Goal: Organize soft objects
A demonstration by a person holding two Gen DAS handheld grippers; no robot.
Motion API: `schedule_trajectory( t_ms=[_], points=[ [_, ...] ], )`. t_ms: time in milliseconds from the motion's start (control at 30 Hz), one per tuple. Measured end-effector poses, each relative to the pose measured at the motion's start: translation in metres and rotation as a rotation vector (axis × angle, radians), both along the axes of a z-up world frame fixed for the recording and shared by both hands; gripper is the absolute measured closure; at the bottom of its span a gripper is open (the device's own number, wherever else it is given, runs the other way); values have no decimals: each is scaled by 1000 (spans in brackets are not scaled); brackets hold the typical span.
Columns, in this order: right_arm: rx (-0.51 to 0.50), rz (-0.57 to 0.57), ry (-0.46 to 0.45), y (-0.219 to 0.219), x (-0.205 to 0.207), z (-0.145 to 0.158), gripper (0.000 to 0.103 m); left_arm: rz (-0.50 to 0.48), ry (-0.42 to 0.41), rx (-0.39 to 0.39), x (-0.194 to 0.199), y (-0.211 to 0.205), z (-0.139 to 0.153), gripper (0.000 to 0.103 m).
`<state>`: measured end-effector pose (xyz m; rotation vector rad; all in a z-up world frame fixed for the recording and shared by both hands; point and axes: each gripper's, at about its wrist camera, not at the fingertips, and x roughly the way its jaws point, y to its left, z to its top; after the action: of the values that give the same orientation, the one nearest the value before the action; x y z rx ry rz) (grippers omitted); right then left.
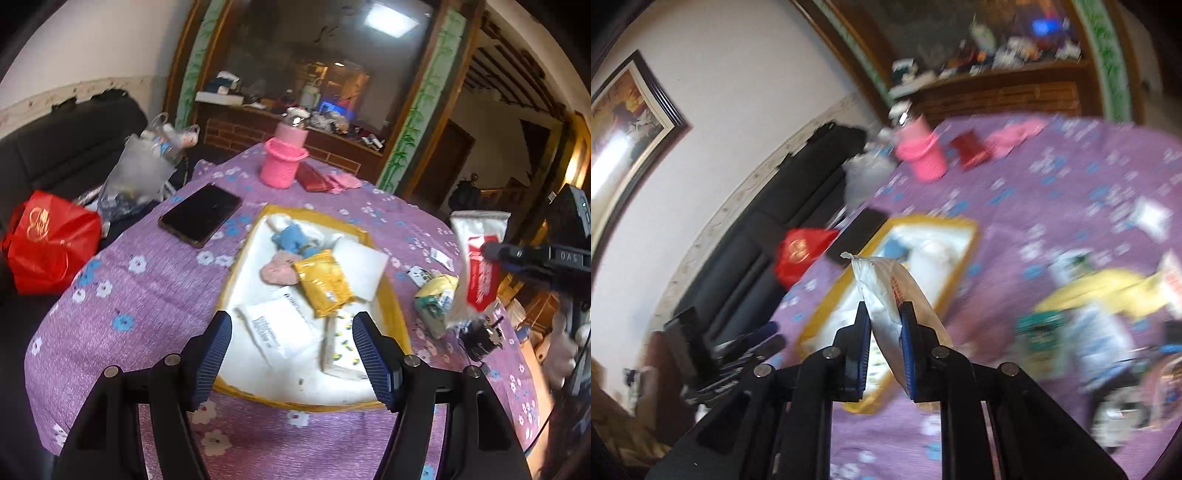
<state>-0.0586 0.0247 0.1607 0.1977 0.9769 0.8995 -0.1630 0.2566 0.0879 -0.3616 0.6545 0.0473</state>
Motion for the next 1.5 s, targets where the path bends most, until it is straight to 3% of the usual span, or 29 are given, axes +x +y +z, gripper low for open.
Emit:
schedule_trajectory(
  t_ms=[200,467,667,767,867,967,1033,1100,1200,1300,1500],
  points=[
    [119,116,260,74,12,-57,88,21,-2,-38,2,14,-7,32],
    [129,133,493,144,25,-123,88,47,-1,-56,-7,35,-12,32],
    [13,77,469,158,34,-139,87,57,9,-75,-7,46,-19,32],
    [-24,122,446,173,27,-140,75,50,16,-83,-4,46,-21,32],
    [-72,118,339,170,19,-124,72,23,11,-71,-3,39,-18,32],
    [-66,92,210,145,12,-93,72,-9,-14,-52,-1,33,-12,28],
    [-36,57,129,112,5,-67,66,-39,-24,-47,4,24,-9,28],
    [-17,-15,43,69,-3,-45,50,-74,-16,-39,11,11,-6,28],
    [-18,-122,-51,5,-14,-25,45,-149,-16,-11,19,-20,1,28],
    [-47,-238,-92,-59,-21,-19,41,-228,-11,19,25,-54,5,28],
    [-53,-476,-89,-181,-19,-25,40,-346,44,51,38,-106,3,28]
  ],
)
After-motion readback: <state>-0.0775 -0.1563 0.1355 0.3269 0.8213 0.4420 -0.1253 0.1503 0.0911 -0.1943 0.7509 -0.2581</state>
